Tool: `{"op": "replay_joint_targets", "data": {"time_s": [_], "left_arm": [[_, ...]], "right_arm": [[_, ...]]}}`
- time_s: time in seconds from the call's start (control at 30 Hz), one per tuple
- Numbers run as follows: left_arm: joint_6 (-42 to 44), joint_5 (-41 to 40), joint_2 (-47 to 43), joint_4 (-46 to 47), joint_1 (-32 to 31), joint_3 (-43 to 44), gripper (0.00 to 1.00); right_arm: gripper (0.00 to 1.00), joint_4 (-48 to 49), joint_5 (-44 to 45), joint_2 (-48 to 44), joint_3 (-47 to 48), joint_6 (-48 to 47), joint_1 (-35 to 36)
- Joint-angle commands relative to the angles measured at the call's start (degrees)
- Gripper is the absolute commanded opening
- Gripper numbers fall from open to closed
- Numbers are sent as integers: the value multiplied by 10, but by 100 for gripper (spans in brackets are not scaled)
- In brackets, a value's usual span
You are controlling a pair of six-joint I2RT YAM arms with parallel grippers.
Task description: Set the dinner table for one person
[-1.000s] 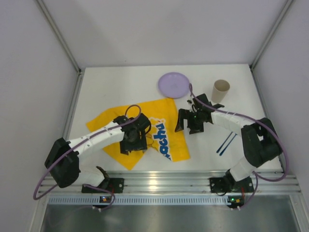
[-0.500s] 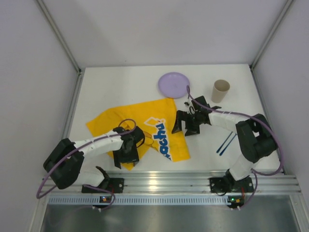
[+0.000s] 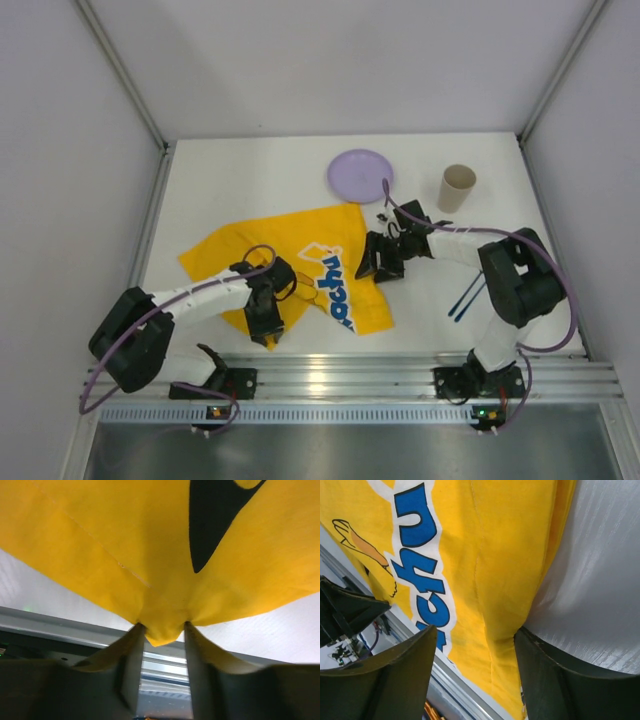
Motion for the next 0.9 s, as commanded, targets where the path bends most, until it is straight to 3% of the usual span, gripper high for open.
{"op": "replay_joint_targets", "data": {"time_s": [0.0,0.1,0.2,0.23,0.3,0.5,0.63,0.87], "left_arm": [[-9,-85,44,86,7,-14,33],[5,-89,70,86,7,4,16],[16,-86,84,90,7,13,2],[19,-84,85,96,7,15,0],[27,-72,87,100,7,18,0],[50,-74,72,73,7,42,0],[84,-71,62,50,7,68,0],[155,-68,67,-7,7,129,0]], "right_arm": [[62,-8,15,18,-7,-14,5],[53,-8,14,19,-7,-15,5],[33,-8,10,18,-4,-18,5],[18,-9,8,18,-3,-18,5],[2,-15,13,16,0,-17,3],[0,-47,46,0,9,-26,-29],[0,-93,93,-22,-1,-46,-96],[0,-197,256,-76,-20,-57,-170]]}}
